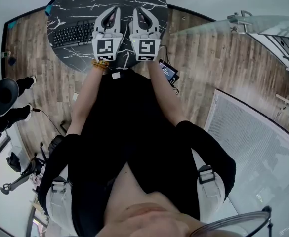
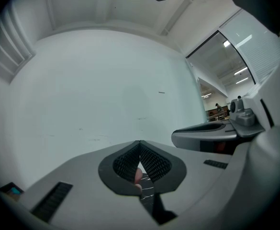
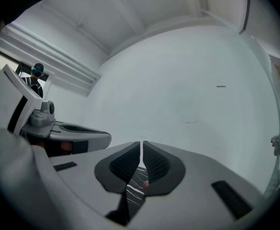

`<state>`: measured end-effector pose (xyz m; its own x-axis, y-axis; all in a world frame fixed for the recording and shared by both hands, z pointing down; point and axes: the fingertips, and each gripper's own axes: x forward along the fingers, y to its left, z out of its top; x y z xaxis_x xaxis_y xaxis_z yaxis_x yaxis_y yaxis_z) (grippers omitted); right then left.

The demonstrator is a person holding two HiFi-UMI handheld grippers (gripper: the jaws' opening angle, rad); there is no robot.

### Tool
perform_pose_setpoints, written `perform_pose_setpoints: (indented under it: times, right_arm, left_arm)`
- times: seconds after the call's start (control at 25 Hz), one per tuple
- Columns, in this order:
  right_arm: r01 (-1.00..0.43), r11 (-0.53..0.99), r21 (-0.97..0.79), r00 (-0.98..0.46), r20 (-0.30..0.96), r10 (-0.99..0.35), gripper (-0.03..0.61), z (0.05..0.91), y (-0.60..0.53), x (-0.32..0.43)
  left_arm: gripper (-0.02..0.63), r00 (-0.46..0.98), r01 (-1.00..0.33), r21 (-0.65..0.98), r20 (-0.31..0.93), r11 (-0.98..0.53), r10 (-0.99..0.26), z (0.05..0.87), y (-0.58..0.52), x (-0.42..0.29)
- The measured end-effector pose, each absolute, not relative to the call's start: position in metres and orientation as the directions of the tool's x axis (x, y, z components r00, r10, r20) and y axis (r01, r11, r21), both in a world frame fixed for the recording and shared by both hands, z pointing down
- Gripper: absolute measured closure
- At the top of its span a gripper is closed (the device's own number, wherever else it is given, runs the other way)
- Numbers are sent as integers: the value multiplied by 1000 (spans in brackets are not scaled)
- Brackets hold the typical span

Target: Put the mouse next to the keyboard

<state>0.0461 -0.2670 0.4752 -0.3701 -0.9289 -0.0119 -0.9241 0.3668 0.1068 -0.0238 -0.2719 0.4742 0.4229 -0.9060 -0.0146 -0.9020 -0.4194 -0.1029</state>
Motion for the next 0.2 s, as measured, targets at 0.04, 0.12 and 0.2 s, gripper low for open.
perform_pose_setpoints:
  times: [0.04, 0.12, 0.2]
  right_arm:
    - [-924, 368, 106, -371, -12, -928, 538, 475, -267, 46]
    - [-923, 370, 107, -374, -14, -927, 538, 475, -268, 45]
    - [-921, 373, 110, -376, -15, -926, 538, 474, -269, 44]
  left_arm:
    - [605, 422, -902, -103, -13, -419, -906, 475, -272, -24]
    - [605, 420, -903, -101, -11, -417, -907, 477, -273, -25]
    - [604, 419, -904, -99, -11, -416, -908, 478, -274, -26]
